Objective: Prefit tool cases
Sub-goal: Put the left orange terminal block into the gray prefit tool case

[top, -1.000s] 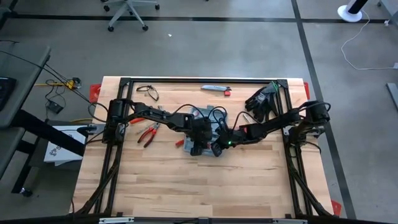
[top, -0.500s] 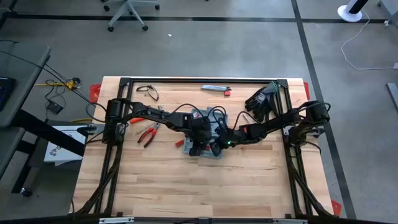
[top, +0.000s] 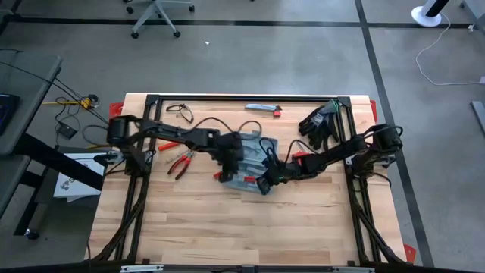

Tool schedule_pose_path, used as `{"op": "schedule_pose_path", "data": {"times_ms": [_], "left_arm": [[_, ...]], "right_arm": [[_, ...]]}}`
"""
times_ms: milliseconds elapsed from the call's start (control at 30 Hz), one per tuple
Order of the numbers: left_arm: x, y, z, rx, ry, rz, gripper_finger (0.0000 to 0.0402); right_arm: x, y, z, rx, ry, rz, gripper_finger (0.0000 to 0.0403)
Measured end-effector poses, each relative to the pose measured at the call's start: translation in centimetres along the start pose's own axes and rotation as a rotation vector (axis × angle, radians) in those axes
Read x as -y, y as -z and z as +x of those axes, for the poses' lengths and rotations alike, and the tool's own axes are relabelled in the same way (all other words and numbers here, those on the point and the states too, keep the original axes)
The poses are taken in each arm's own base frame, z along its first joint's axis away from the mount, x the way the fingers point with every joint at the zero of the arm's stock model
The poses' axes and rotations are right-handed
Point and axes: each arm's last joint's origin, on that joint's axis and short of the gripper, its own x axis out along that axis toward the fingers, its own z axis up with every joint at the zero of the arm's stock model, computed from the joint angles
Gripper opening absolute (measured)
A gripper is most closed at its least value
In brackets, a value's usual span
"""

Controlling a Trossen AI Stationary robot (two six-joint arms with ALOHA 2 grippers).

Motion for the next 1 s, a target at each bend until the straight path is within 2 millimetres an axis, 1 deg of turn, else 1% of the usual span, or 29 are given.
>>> {"op": "schedule_pose_path", "data": {"times_ms": [67,133,200,300,433,733,1000], "left_arm": [[-0.1,1.3,-0.7,0.020,-0.028,-0.034,0.0146],[-0.1,2.5,-0.9,0.041,-0.054,-0.067,0.0147],[0.0,3.4,-0.9,0.058,-0.056,-0.101,0.0147],[0.1,4.1,-0.4,0.066,-0.060,-0.144,0.0147],[0.5,4.2,0.3,0.058,-0.055,-0.140,0.0147],[2.0,4.0,0.7,0.070,-0.024,-0.124,0.0147],[2.8,4.4,2.9,0.032,0.063,-0.151,0.0147]], "right_arm": [[0.0,0.0,0.0,0.020,0.015,0.001,0.0000],[0.2,-0.2,0.0,0.033,0.025,0.003,0.0000],[0.4,-0.5,0.1,0.038,0.030,-0.001,0.0000],[0.6,-0.9,0.1,0.042,0.028,0.003,0.0000],[0.6,-0.9,0.1,0.044,0.024,0.004,0.0000],[0.3,-0.6,0.1,0.037,0.010,0.007,0.0000],[0.1,-0.4,0.0,0.037,0.011,0.012,0.0000]]}}
